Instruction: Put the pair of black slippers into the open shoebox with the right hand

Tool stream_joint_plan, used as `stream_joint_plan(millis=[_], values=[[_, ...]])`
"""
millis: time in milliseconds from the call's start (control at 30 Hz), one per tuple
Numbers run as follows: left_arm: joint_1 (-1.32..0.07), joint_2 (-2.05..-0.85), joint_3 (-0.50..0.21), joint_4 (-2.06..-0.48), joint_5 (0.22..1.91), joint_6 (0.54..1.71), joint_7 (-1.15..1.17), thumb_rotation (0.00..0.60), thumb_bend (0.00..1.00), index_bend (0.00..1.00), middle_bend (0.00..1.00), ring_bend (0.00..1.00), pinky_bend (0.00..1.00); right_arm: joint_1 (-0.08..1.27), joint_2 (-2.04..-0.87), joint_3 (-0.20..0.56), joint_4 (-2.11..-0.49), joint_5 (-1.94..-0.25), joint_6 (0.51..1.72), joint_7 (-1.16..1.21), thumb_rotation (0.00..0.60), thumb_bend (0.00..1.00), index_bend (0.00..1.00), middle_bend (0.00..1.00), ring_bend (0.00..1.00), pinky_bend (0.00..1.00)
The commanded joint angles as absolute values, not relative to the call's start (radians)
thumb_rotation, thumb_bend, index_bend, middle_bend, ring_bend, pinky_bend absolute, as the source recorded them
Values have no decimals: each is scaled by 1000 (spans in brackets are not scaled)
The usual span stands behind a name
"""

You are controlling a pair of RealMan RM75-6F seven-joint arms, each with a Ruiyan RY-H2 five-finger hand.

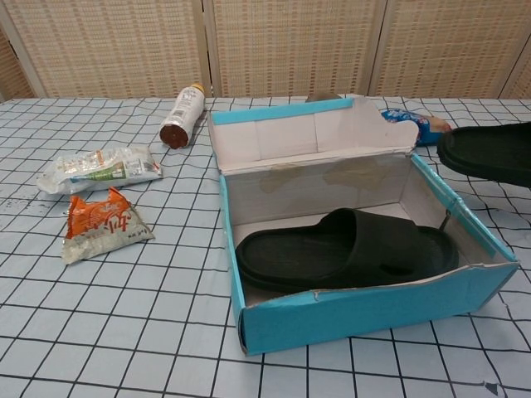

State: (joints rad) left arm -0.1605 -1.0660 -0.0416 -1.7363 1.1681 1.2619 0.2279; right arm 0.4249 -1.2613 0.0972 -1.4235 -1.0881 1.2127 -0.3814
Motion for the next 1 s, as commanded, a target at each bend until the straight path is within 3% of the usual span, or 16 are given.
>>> stream_joint_plan(millis=[33,200,367,567,867,1000], values=[[-162,-1066,-42,-1736,1168,1261,230,600,438,301,233,286,466,371,-1170,108,-1679,-1111,1443,-662,600,0,702,687,509,591],[-162,-1065,-43,-1736,1164,1260,226,600,438,301,234,286,466,354,-1200,105,-1776,-1279,1598,-746,600,0,706,689,510,591],[-161,-1065,-41,-1735,1167,1261,223,600,438,301,233,286,466,374,-1282,110,-1754,-1438,1638,-697,600,0,715,699,519,600],[-161,-1062,-41,-1735,1171,1262,218,600,437,301,234,286,466,437,-1411,109,-1653,-1546,1562,-591,600,0,730,712,530,613],[-160,-1059,-41,-1734,1173,1261,208,600,437,301,234,286,465,500,-1544,135,-1562,-1550,1471,-608,600,25,743,724,542,614],[-159,-1056,-42,-1736,1175,1262,201,600,438,301,234,286,466,544,-1655,141,-1471,-1549,1409,-614,600,43,749,728,546,614]])
